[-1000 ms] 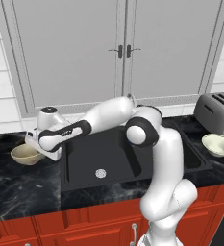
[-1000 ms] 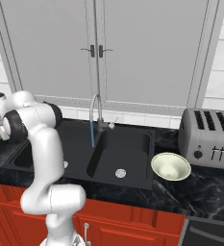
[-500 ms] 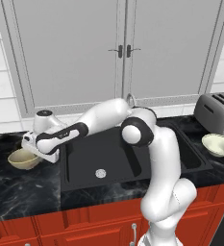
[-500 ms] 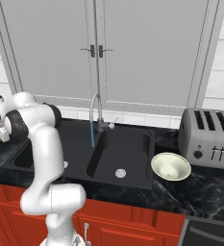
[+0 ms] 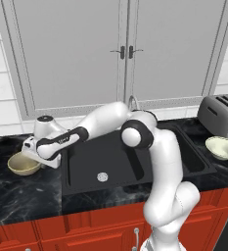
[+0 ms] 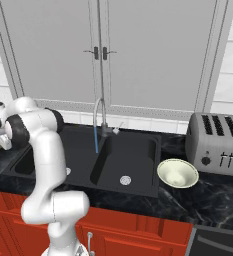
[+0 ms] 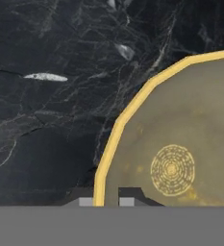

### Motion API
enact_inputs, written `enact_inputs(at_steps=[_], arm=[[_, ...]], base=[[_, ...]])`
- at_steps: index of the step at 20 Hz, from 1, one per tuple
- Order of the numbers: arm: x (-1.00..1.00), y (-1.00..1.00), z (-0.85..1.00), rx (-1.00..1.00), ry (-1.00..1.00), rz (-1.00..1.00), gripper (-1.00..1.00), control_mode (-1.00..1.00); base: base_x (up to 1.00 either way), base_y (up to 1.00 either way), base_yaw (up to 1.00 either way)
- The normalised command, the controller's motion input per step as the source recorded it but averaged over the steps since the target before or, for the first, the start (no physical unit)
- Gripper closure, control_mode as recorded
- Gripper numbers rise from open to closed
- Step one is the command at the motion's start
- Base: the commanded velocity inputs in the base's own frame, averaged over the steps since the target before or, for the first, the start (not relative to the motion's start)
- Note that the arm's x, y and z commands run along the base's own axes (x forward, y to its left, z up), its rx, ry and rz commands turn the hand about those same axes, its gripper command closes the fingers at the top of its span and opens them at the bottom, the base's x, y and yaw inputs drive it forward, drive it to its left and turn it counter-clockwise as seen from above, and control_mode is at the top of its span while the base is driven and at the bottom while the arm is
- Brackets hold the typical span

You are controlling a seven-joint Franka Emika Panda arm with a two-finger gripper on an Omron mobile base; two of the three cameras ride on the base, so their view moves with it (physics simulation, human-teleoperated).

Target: Rinse each bowl for a few seconds and place them down in the sink or on the counter.

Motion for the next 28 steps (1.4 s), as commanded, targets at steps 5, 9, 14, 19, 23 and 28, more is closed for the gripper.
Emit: enact_inputs(at_steps=[5, 9, 14, 19, 23, 28], arm=[[0.0, 0.12, -0.16, 0.0, 0.0, 0.03, 1.0, -1.0], [0.12, 0.18, -0.11, 0.0, 0.0, 0.01, -1.0, -1.0], [0.03, 0.01, 0.0, 0.0, 0.0, 0.01, -1.0, -1.0], [0.0, 0.0, 0.08, 0.0, 0.0, 0.03, -1.0, -1.0], [0.0, 0.0, 0.22, 0.0, -0.02, 0.03, -1.0, -1.0], [-0.02, -0.02, 0.35, 0.0, -0.04, 0.03, -1.0, -1.0]], base=[[0.0, 0.0, 0.0], [0.0, 0.0, 0.0], [0.0, 0.0, 0.0], [0.0, 0.0, 0.0], [0.0, 0.0, 0.0], [0.0, 0.0, 0.0]])
